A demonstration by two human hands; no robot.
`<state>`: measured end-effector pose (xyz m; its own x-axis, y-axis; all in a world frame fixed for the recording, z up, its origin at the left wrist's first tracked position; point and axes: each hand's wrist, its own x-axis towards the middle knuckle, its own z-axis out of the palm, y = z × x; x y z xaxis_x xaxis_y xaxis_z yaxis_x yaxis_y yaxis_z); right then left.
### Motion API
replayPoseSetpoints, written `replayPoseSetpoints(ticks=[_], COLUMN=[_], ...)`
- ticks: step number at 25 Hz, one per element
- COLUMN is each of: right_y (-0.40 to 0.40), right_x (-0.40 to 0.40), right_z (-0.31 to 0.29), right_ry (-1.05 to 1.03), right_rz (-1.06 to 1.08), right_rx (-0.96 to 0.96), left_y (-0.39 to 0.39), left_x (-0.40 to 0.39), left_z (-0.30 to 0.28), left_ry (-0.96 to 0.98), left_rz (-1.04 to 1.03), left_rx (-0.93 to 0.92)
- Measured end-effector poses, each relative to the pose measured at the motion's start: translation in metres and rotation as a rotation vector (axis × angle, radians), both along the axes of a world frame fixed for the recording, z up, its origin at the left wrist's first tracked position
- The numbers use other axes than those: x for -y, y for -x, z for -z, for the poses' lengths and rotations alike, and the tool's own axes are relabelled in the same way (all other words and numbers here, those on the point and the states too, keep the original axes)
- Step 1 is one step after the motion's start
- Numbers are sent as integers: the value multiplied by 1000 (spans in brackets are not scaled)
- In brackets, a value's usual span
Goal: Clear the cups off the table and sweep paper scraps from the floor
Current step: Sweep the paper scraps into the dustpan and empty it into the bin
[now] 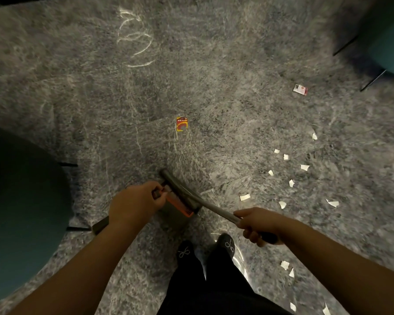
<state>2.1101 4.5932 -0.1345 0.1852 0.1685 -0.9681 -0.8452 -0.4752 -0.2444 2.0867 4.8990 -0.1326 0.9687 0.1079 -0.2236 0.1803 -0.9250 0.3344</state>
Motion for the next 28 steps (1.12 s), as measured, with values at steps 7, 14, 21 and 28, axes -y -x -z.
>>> replayPoseSetpoints(ticks=[7,14,21,28], right_y=[17,-20,-113,-258], right_x=[-2,-14,-23,-27], right_z=[-23,-30,-19,8], right_ry=[-30,-56,-96,-41], right_rz=[137,272,394,433], right_rx=[105,213,252,209], left_y=[20,7,-79,-220], left_x=[-16,-31,-57,-77], left_z=[0,-9,-15,-13], left_ry=[9,8,8,-83], left_rz=[9,-101,-183,-132], left_rx=[14,31,164,78])
